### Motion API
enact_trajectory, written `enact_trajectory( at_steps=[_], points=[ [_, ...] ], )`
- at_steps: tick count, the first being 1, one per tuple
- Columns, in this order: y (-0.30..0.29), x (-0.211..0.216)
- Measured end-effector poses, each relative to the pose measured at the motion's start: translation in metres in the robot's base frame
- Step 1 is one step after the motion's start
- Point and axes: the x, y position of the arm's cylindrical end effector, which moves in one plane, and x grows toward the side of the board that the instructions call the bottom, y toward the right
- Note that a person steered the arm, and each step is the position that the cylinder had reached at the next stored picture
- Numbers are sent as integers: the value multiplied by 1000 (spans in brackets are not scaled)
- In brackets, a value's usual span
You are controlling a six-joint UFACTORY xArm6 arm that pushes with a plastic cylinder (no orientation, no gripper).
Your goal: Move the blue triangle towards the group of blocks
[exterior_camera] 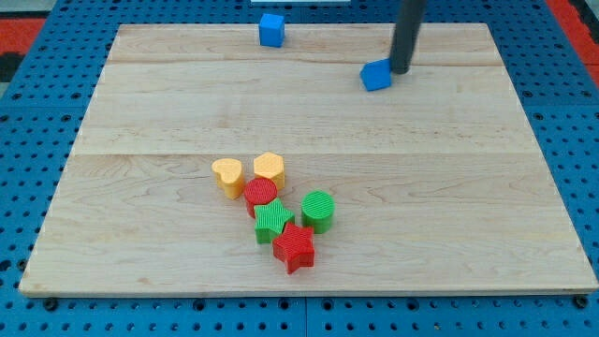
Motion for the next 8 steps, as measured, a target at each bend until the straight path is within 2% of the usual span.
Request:
enact_trajectory(
  at_steps=[1,2,3,4,5,6,7,8],
  points=[
    [-81,6],
    [-73,-15],
    [-174,-15],
    [-180,13],
    [-143,38],
    [-183,-16],
    [-147,-43],
    [-137,13]
  ],
)
